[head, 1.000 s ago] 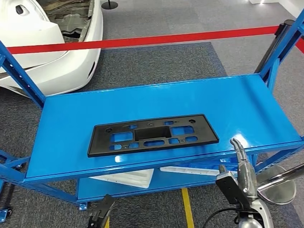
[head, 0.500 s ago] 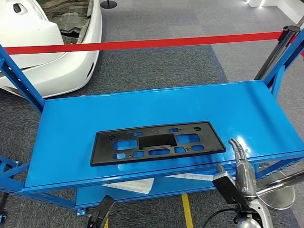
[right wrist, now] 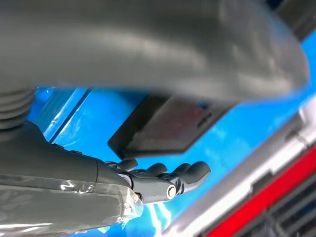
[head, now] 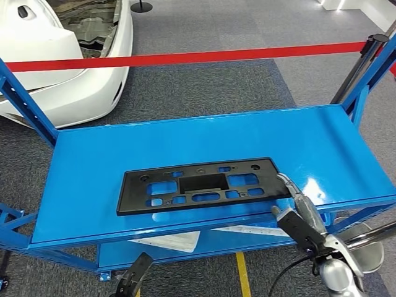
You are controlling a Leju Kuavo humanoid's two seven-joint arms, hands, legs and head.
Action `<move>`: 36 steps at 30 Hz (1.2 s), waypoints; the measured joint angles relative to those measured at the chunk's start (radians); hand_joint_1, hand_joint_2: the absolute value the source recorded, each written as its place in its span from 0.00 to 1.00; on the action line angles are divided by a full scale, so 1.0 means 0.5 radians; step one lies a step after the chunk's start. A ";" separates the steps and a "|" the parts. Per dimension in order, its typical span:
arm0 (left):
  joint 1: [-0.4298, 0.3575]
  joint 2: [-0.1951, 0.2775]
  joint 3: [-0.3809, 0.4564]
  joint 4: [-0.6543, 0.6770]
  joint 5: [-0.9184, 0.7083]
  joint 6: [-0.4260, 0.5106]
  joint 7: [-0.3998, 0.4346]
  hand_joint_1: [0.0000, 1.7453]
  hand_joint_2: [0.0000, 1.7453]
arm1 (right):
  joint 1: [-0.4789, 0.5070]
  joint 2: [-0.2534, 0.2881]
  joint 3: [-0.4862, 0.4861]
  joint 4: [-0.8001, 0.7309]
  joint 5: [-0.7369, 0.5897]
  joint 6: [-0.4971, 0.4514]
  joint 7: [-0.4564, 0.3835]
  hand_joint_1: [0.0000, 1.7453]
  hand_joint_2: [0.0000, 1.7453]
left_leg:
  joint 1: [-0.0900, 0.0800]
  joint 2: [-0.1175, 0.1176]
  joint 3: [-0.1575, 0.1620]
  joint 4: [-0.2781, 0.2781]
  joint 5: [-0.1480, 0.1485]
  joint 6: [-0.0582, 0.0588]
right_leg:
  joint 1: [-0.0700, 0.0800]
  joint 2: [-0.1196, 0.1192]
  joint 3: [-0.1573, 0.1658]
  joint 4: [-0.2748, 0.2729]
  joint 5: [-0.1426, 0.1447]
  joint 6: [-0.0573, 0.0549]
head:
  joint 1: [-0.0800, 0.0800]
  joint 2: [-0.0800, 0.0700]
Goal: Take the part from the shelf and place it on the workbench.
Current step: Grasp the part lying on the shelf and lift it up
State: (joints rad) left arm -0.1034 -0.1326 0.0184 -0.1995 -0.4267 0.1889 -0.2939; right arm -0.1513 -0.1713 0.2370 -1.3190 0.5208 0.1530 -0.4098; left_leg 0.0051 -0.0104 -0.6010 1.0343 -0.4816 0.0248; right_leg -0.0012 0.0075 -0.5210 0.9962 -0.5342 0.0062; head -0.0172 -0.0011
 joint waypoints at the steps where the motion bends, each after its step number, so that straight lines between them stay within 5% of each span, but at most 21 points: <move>1: -0.002 -0.001 -0.005 0.000 -0.004 -0.001 0.001 0.00 0.00 | -0.035 -0.028 0.014 0.035 -0.018 0.039 -0.004 0.00 1.00 | 0.001 0.000 0.000 0.000 0.000 0.000 | 0.000 0.000 0.000 0.000 0.000 0.000 | 0.000 0.000; 12: -0.009 -0.003 -0.012 0.000 -0.036 -0.001 0.009 0.00 0.00 | -0.340 -0.171 0.208 0.295 0.143 -0.030 0.064 0.00 1.00 | 0.002 0.001 0.000 -0.001 0.001 -0.001 | 0.002 0.001 -0.001 0.002 0.000 0.000 | 0.000 0.000; 36: -0.011 -0.008 -0.009 0.000 -0.068 -0.001 0.025 0.00 0.00 | -0.599 -0.202 0.443 0.431 0.270 -0.080 0.063 0.00 1.00 | 0.002 0.001 0.000 -0.001 0.001 -0.001 | 0.002 0.000 -0.001 0.002 0.000 0.000 | 0.000 0.000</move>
State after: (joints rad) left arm -0.1087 -0.1366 0.0141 -0.1995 -0.4607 0.1884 -0.2816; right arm -0.4509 -0.2721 0.4587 -1.1036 0.6557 0.1129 -0.3782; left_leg 0.0061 -0.0100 -0.6012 1.0339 -0.4812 0.0241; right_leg -0.0004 0.0075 -0.5212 0.9971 -0.5344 0.0063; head -0.0172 -0.0011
